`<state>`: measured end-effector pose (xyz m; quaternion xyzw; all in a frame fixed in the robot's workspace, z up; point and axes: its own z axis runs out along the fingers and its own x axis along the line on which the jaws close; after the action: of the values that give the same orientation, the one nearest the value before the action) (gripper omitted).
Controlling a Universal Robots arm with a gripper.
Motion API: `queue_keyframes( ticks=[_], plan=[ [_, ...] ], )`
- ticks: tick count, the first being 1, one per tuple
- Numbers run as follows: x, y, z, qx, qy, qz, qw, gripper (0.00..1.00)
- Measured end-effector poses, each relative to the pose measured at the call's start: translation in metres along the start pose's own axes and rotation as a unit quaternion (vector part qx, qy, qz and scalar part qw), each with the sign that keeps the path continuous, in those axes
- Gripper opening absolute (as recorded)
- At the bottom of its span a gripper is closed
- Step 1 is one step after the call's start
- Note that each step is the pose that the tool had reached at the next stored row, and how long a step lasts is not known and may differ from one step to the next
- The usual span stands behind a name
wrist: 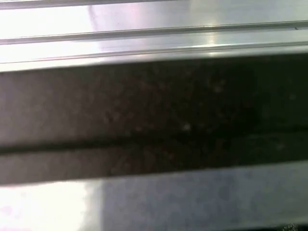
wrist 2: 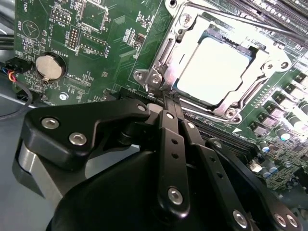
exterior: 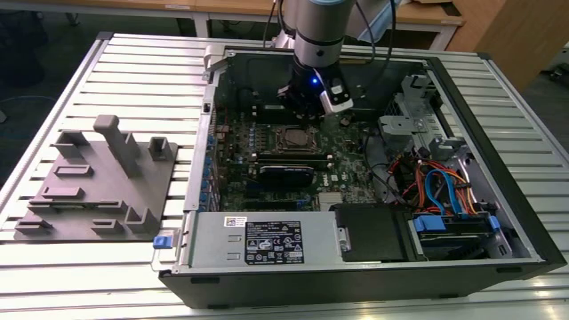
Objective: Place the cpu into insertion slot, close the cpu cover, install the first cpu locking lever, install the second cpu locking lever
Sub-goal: 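Install the first cpu locking lever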
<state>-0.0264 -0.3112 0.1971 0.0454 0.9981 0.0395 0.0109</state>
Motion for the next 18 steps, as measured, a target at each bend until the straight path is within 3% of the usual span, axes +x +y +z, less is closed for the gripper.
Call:
queue_keyframes(
  ticks=[6, 12, 14, 18],
  plan=[
    [-0.0003, 0.0006, -0.0008, -0.0013, -0.0006, 0.0, 1.0, 0.1],
    [-0.0002, 0.0004, -0.003, -0.0001, -0.0003, 0.0, 1.0, 0.1],
    [-0.0002, 0.0004, -0.0031, 0.0052, -0.0006, 0.0, 0.99999, 0.1],
    [-0.0001, 0.0002, -0.0016, 0.0232, -0.0023, -0.001, 0.99973, 0.1]
  ],
)
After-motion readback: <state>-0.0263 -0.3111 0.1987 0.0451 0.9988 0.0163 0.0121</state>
